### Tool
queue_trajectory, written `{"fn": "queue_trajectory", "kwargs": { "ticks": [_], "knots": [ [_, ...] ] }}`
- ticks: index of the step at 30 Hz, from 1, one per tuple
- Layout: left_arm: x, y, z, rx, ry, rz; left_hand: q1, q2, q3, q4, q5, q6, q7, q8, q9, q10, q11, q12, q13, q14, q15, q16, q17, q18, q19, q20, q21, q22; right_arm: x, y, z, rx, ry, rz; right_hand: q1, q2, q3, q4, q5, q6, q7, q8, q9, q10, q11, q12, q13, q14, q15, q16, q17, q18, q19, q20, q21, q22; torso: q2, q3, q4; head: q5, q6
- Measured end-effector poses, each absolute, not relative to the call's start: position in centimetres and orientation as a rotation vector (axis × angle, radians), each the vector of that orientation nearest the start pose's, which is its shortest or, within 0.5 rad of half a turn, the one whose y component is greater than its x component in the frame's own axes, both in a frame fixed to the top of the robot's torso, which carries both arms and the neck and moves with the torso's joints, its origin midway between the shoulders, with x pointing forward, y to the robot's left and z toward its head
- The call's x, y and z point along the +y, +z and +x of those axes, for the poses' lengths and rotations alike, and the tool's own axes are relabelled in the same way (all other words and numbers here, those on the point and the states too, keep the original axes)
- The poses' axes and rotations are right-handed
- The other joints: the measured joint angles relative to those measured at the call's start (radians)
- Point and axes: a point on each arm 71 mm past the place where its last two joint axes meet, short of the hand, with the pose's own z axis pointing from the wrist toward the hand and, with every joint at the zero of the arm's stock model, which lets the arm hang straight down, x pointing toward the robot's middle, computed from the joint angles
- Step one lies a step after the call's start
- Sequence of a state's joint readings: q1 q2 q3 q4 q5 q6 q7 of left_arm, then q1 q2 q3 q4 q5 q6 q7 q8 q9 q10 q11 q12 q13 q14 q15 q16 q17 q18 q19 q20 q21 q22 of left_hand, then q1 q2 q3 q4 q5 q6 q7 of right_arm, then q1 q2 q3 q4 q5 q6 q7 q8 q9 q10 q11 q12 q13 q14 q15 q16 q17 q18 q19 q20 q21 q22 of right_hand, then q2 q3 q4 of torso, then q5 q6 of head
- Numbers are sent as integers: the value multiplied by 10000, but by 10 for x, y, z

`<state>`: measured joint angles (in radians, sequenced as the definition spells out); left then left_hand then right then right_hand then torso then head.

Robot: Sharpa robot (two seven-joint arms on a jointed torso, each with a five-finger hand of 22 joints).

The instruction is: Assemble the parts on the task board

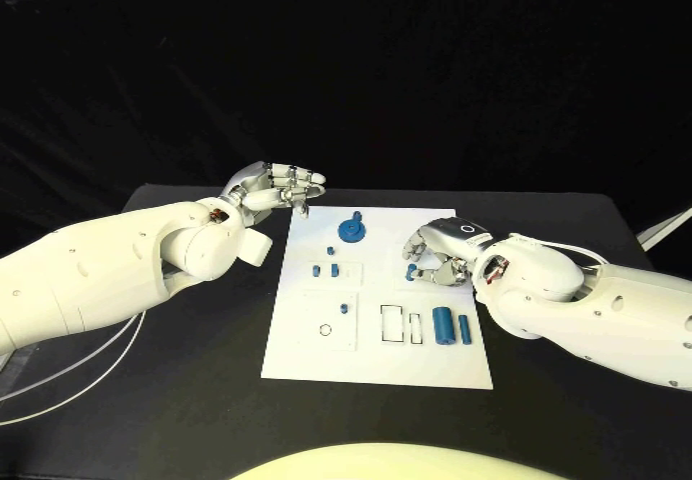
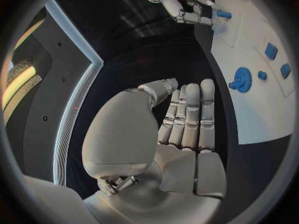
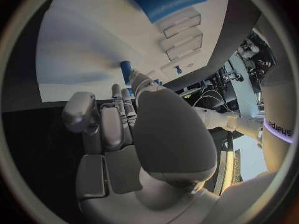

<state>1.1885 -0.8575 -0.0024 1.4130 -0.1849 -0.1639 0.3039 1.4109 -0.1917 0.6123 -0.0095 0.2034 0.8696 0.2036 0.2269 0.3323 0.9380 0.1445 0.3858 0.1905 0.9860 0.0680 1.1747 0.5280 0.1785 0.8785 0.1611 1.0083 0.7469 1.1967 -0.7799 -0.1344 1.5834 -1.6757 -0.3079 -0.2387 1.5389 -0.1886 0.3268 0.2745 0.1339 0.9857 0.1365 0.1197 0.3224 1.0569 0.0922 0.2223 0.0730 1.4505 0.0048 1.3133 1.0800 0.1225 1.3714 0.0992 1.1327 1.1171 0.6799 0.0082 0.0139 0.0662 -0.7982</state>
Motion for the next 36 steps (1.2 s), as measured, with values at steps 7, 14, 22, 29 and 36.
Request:
{"fn": "queue_trajectory", "kwargs": {
  "ticks": [7,14,22,29,36],
  "knots": [
    [241,-181,508,15434,-14809,-9619,0,0,0,0,0,0,0,0,0,-3,-1,14,0,0,0,0,-1,0,0,0,-117,-1,-153,-216,457,16947,5435,-3735,-4,1,908,-222,-2,471,-43,156,38,705,-99,-140,1,91,-90,136,167,-155,254,-149,465,603,-3,0,-7,13,-15],
    [241,-181,508,15443,-14801,-9624,0,0,0,0,0,0,0,0,0,-1,-1,14,0,0,0,0,-1,0,0,0,-115,-2,-153,-218,457,17120,5315,-3815,-268,-260,1535,-437,-2,532,-96,158,94,977,-147,-317,9,91,-90,182,222,-156,298,-185,549,694,-5,5,-11,14,-23],
    [242,-181,508,15448,-14784,-9628,0,0,0,0,0,-1,0,0,0,-34,-33,14,0,0,0,0,-1,0,0,0,-115,-5,-151,-219,457,17257,5280,-3910,-270,-260,1583,-484,-2,623,-54,158,113,1076,-152,-445,15,91,-90,229,225,-157,328,-154,552,756,-4,6,-1,9,-43],
    [242,-181,508,15459,-14773,-9635,0,1,0,0,0,-1,0,0,0,-36,-33,15,1,0,0,0,-1,0,0,0,-115,-6,-149,-222,457,17320,5257,-3916,-505,-312,1730,-632,-2,624,-55,160,176,1156,-152,-517,21,92,-90,230,228,-158,329,-154,660,777,-3,2,-2,9,-57],
    [242,-181,508,15464,-14772,-9636,0,0,0,0,0,-31,30,0,0,-36,-32,15,1,0,0,0,-2,1,0,0,-115,-6,-148,-225,458,17348,5200,-3874,-507,-310,1844,-744,-2,680,-109,276,264,1295,-155,-599,14,192,-192,231,283,-157,331,-157,661,839,1,0,0,14,-86]
  ]
}}
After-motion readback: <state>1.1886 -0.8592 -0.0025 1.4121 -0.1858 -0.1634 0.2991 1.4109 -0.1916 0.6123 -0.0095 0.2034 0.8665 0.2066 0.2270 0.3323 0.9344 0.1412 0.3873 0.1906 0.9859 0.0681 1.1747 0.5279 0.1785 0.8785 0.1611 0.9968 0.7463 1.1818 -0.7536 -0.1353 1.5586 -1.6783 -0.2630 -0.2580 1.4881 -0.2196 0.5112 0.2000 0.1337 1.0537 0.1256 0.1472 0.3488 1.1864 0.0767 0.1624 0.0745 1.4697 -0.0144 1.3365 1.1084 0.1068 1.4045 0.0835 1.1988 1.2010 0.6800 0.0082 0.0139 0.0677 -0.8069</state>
